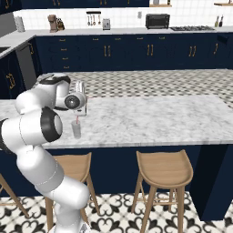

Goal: Take a straw from the drawer in front and place it inside the glass cup on the dining counter.

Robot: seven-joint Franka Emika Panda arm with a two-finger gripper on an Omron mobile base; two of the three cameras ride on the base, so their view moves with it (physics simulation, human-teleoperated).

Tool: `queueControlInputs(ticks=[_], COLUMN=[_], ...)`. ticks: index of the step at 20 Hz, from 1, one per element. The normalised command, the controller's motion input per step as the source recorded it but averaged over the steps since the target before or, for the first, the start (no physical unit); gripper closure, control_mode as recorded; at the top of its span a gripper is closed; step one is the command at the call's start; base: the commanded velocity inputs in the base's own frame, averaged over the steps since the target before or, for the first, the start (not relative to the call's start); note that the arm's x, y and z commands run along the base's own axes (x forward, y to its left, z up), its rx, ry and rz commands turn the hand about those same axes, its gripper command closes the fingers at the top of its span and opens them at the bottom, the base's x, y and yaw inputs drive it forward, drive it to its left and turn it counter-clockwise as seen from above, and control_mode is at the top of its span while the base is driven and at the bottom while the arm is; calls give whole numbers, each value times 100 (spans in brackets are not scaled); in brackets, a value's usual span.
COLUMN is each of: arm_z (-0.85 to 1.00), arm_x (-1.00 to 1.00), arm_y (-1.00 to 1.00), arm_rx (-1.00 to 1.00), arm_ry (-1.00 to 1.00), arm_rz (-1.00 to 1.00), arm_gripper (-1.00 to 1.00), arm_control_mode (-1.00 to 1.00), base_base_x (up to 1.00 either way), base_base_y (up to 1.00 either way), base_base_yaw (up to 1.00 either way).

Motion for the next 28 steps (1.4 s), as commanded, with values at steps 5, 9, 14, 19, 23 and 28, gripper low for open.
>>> queueControlInputs(ticks=[5,9,14,19,23,28], arm_z=[-16,-1,0,0,0,0], arm_x=[0,-18,-34,2,23,9], arm_y=[0,0,0,0,0,0], arm_rx=[0,0,0,0,0,0], arm_ry=[-6,-6,0,0,0,0], arm_rz=[0,0,0,0,0,0], arm_gripper=[100,100,100,100,100,100], arm_control_mode=[-100,-100,-100,-100,-100,-100], base_base_x=[0,0,0,0,0,0], base_base_y=[0,0,0,0,0,0], base_base_yaw=[0,0,0,0,0,0])
